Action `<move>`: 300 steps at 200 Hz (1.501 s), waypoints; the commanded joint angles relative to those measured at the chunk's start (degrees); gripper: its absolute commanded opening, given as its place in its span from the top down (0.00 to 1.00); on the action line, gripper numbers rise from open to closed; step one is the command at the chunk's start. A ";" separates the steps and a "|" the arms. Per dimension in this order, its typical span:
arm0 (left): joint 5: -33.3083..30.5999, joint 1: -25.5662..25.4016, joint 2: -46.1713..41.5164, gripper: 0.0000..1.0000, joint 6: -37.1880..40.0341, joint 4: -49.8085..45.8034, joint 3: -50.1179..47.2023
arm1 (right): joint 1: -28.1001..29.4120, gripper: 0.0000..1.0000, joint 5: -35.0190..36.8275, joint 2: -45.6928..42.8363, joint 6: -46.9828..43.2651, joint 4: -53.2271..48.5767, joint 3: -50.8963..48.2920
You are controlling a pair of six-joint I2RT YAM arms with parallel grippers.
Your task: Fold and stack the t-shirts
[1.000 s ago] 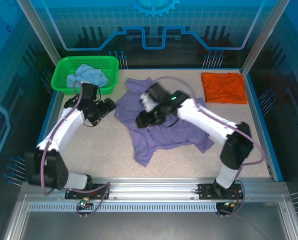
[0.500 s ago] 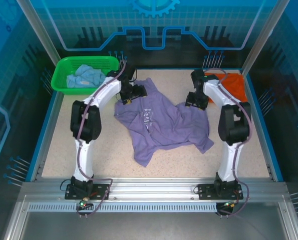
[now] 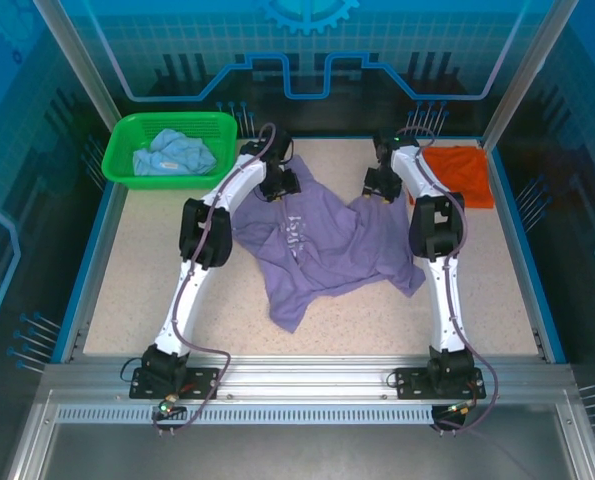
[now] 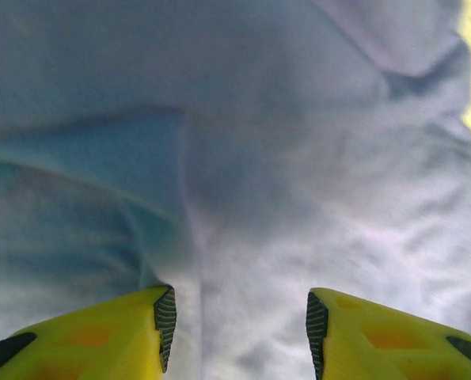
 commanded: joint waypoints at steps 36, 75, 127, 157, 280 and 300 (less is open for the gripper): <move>-9.16 6.37 5.08 0.35 0.56 -2.65 14.70 | -4.47 0.40 -13.54 12.72 9.25 0.66 22.89; -4.78 5.44 -11.44 0.17 0.01 -1.04 7.43 | -4.65 0.27 -13.72 -8.02 6.65 3.43 11.97; 13.33 1.48 -46.27 0.24 -12.04 13.75 -45.85 | -10.48 0.30 -5.44 -57.44 10.14 14.86 -55.15; 13.61 -5.73 -56.90 0.23 -13.54 13.06 -60.41 | -16.72 0.37 -10.59 -71.63 10.32 15.95 -77.41; 5.78 -16.99 -55.77 0.20 -37.31 25.40 -76.11 | -19.28 0.65 -16.81 -58.17 5.97 27.81 -89.15; 2.93 -18.29 -54.93 0.20 -38.07 25.31 -75.88 | -19.18 0.67 -17.54 -55.65 5.65 28.56 -88.40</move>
